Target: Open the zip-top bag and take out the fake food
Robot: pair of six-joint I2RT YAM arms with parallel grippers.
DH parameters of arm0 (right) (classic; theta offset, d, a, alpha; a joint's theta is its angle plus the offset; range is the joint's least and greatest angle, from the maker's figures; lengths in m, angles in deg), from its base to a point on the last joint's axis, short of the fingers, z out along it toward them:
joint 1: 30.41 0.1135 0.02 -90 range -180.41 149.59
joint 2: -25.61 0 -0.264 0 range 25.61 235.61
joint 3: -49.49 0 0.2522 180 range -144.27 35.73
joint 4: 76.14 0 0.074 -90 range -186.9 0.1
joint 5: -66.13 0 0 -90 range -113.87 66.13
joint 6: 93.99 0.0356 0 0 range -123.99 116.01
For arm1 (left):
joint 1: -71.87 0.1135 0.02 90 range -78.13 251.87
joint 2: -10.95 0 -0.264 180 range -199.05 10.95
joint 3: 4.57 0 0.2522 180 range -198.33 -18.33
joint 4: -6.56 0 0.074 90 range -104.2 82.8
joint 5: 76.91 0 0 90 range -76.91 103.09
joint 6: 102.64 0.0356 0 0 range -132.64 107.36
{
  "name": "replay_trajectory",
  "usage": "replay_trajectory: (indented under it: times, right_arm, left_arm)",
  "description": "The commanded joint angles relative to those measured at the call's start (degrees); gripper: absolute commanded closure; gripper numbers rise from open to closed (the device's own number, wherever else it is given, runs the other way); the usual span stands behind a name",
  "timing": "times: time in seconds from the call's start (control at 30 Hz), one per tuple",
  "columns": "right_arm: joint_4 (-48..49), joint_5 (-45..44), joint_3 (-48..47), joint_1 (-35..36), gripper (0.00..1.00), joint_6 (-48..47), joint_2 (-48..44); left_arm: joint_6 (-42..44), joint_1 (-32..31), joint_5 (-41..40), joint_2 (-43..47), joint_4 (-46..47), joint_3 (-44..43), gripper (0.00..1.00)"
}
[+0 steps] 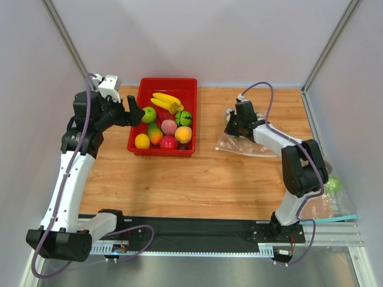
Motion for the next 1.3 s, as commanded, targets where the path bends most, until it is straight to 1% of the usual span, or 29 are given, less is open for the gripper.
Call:
replay_trajectory:
  times: [0.0, 0.13, 0.17, 0.2, 0.23, 0.3, 0.33, 0.4, 0.43, 0.53, 0.57, 0.63, 0.67, 0.73, 0.77, 0.8, 0.83, 0.87, 0.93, 1.1, 1.27]
  right_arm:
    - [3.3, 3.8, -5.1, 4.9, 1.0, 5.0, 3.8]
    - [3.2, 4.9, -8.8, 8.2, 0.99, 5.3, 6.8]
    - [3.1, 5.1, -9.1, 8.5, 0.95, 4.9, 6.4]
    - [3.3, 5.0, -8.9, 9.1, 0.88, 4.4, 5.8]
    - [3.0, 4.8, -8.6, 9.2, 0.67, 3.3, 4.0]
    - [1.9, 3.4, -7.1, 9.2, 0.5, 1.8, 1.6]
    - [1.3, 2.7, -6.4, 9.2, 0.39, 0.0, -1.4]
    - [-0.3, 0.7, -4.1, 9.2, 0.36, -2.0, -4.4]
    - [-1.8, -0.2, -3.1, 9.4, 0.34, -3.0, -7.7]
    - [-5.0, -5.3, 1.3, 11.3, 0.33, -5.5, -13.0]
    - [-6.6, -9.6, 2.0, 13.0, 0.33, -5.1, -13.9]
    - [-10.7, -13.7, 3.3, 14.9, 0.34, -3.9, -15.9]
    - [-11.9, -18.1, 4.8, 17.0, 0.34, -2.8, -16.5]
    - [-14.7, -21.8, 6.9, 18.8, 0.34, 2.2, -18.6]
    - [-15.1, -24.3, 9.8, 19.9, 0.34, 4.5, -19.5]
    - [-14.9, -24.5, 11.5, 20.1, 0.34, 6.7, -20.5]
    - [-13.7, -24.5, 13.2, 20.1, 0.34, 11.8, -22.6]
    - [-12.7, -24.4, 16.9, 20.1, 0.34, 13.4, -23.6]
    - [-10.1, -24.9, 19.5, 20.1, 0.34, 17.5, -25.7]
    - [-7.4, -26.5, 20.6, 20.1, 0.34, 19.3, -25.3]
    - [-3.0, -26.2, 20.1, 20.1, 0.35, 21.0, -20.3]
  left_arm:
    - [0.1, -0.5, 1.6, -0.1, 1.9, 0.2, 0.07]
    - [0.3, -0.8, 1.5, -0.5, 2.0, 0.4, 0.07]
    - [0.5, -1.0, 1.4, -0.6, 2.0, 0.4, 0.07]
    - [0.5, -1.2, 1.2, -0.6, 1.9, 0.5, 0.07]
    - [0.7, -1.2, 1.1, -0.9, 1.9, 0.5, 0.07]
    - [0.7, -1.6, 1.1, -1.1, 1.7, 0.4, 0.07]
    - [0.8, -1.8, 1.1, -1.2, 1.7, 0.4, 0.08]
    - [0.9, -2.1, 1.1, -1.3, 1.6, 0.3, 0.08]
    - [0.9, -2.3, 1.1, -1.2, 1.6, 0.2, 0.08]
    - [1.2, -2.6, 1.1, -1.2, 1.6, 0.3, 0.08]
    - [1.3, -2.7, 1.4, -1.3, 1.6, 0.3, 0.08]
    - [1.5, -2.7, 1.4, -1.4, 1.7, 0.3, 0.08]
    - [1.5, -2.9, 1.3, -1.6, 1.7, 0.4, 0.08]
    - [1.7, -3.0, 1.0, -1.6, 1.6, 0.4, 0.08]
    - [1.8, -3.1, 0.9, -1.7, 1.6, 0.4, 0.07]
    - [1.9, -3.2, 0.5, -1.5, 1.5, 0.4, 0.08]
    - [1.7, -3.2, 0.4, -1.3, 1.6, 0.4, 0.08]
    - [1.7, -3.3, 0.0, -1.3, 1.8, 0.7, 0.08]
    - [1.8, -3.3, -0.2, -0.8, 2.2, 1.0, 0.08]
    - [1.7, -3.5, -0.3, -1.0, 2.3, 1.0, 0.08]
    - [2.0, -3.7, -0.6, -1.0, 2.1, 1.0, 0.08]
